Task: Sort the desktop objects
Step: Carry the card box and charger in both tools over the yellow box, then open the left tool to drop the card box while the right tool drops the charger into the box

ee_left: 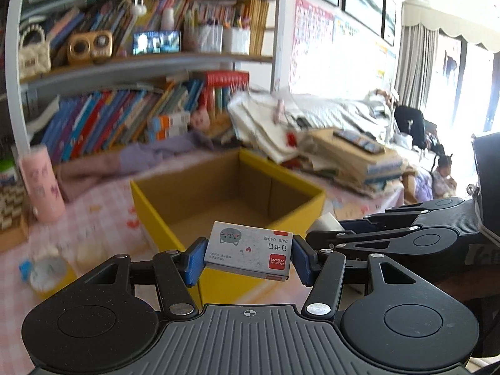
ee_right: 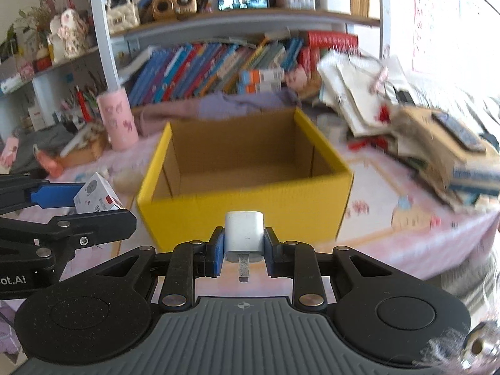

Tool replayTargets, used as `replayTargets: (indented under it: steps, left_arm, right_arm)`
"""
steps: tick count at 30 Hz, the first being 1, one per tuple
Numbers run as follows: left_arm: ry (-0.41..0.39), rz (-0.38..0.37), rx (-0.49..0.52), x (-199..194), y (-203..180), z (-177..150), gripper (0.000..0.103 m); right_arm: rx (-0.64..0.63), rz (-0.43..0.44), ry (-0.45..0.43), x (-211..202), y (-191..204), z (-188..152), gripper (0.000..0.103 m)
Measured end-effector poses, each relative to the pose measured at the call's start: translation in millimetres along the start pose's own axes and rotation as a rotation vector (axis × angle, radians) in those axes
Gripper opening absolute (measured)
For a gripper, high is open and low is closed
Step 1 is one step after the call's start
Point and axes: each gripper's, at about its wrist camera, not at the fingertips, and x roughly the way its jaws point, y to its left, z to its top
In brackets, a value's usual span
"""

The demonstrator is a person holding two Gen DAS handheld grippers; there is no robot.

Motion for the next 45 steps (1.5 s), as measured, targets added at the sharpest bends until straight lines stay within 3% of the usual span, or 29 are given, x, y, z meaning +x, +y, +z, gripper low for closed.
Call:
replayTargets:
  steps: [8, 24, 30, 36, 45]
  left_arm:
    - [-0.053, 0.058, -0.003, 26, -2, 33, 0.056]
    - [0.004, 0.178, -0.034, 104, 9, 62, 0.056]
    - [0.101, 0.195, -0.028, 144, 26, 67, 0.056]
    - [0.219, 0.204, 0.063, 186, 45, 75, 0.056]
    - [0.375, 0.218, 0.072, 233, 66, 63, 0.056]
  right_arm:
    - [-0.069, 0.055, -0.058, 17, -21, 45, 0.023]
    - [-0.242, 0.206, 0.003, 98, -54, 90, 0.023]
    - [-0.395, 0.253, 0.060, 139, -54, 103, 0.023]
    - [-0.621, 0.278, 0.154, 190, -47, 115, 0.023]
    - [-0.887, 0.314, 0.275, 248, -31, 119, 0.023]
